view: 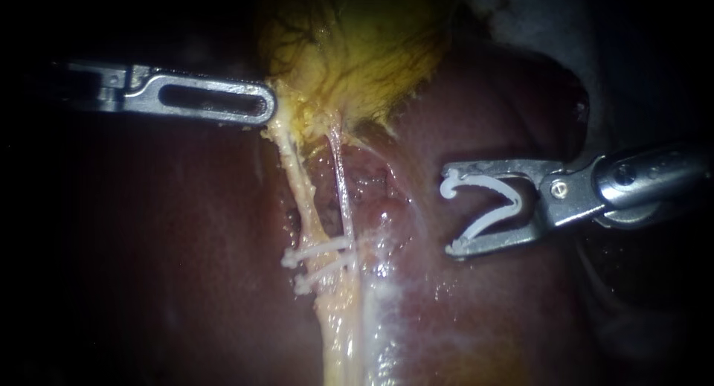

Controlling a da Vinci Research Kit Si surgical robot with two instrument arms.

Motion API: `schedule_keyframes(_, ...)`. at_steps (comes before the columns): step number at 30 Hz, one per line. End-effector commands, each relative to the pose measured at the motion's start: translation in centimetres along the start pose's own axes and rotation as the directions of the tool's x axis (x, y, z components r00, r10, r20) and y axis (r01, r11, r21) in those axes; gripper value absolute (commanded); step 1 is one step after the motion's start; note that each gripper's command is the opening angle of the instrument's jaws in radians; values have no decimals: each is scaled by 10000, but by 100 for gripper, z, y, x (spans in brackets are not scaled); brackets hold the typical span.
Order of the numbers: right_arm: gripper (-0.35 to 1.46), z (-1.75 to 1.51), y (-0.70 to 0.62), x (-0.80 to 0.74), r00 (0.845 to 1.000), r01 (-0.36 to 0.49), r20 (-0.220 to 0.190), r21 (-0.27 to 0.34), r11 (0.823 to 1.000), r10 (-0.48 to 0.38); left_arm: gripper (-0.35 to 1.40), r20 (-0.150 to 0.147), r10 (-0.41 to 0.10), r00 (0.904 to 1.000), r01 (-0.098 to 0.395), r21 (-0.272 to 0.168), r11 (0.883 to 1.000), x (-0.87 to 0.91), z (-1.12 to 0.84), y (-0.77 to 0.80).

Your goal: Clipping third clip left tube

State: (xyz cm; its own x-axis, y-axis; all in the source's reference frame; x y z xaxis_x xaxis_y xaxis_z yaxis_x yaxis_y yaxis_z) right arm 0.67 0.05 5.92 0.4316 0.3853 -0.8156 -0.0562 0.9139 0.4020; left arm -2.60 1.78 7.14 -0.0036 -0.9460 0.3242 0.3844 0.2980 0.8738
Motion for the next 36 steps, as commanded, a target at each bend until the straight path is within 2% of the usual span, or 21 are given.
schedule_keyframes(1, 56, 3, 0, 0, 10000, -11, 10, -13, 10000, 11, -35, 2, 4, 10000, -4, -14, 10000, 1, 1, 1)
schedule_keyframes(10, 56, 22, 0, 9, 9997, -245, 18, -11, 9997, 245, -35, 20, 18, 10000, -18, -33, 10000, 4, 4, 1)
schedule_keyframes(15, 56, 38, 0, 16, 9971, -719, -200, 581, 9957, 732, -35, 27, 25, 10000, -25, -41, 10000, 5, 4, 1)
schedule_keyframes(20, 56, 51, 0, 18, 9919, -1172, -390, 845, 9895, 1208, -35, 29, 27, 10000, -27, -44, 10000, 6, 5, 1)
schedule_keyframes(26, 56, 69, 0, 15, 9808, -1759, -631, 1234, 9766, 1846, -35, 40, 35, 10000, -35, -57, 10000, 7, 6, 1)
schedule_keyframes(32, 55, 84, 1, 7, 9611, -2471, -821, 1707, 9538, 2636, -35, 72, 48, 10000, -47, -98, 9999, 10, 8, 2)
schedule_keyframes(36, 54, 92, 2, -1, 9558, -2646, -771, 1948, 9445, 2837, -35, 64, 55, 10000, -54, -83, 10000, 11, 9, 2)
